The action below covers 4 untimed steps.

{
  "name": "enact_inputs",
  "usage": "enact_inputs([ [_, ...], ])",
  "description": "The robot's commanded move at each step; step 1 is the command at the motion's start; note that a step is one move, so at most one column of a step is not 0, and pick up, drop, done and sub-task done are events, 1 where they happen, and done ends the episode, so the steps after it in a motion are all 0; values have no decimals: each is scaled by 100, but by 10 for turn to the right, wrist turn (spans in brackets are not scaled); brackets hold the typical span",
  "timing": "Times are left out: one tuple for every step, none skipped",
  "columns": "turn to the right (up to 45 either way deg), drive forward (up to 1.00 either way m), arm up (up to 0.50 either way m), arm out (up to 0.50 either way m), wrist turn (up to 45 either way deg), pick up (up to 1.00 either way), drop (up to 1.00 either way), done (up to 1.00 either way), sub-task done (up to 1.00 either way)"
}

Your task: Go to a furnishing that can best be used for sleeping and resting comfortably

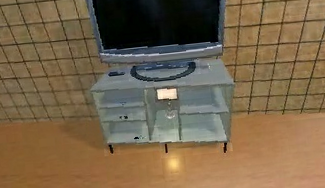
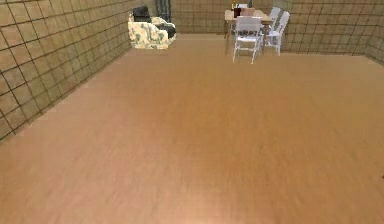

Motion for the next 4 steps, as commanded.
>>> enact_inputs([
  [0, 65, 0, 0, 0, 0, 0, 0, 0],
  [-450, 0, 0, 0, 0, 0, 0, 0, 0],
  [-330, 0, 0, 0, 0, 0, 0, 0, 0],
  [0, 100, 0, 0, 0, 0, 0, 0, 0],
])
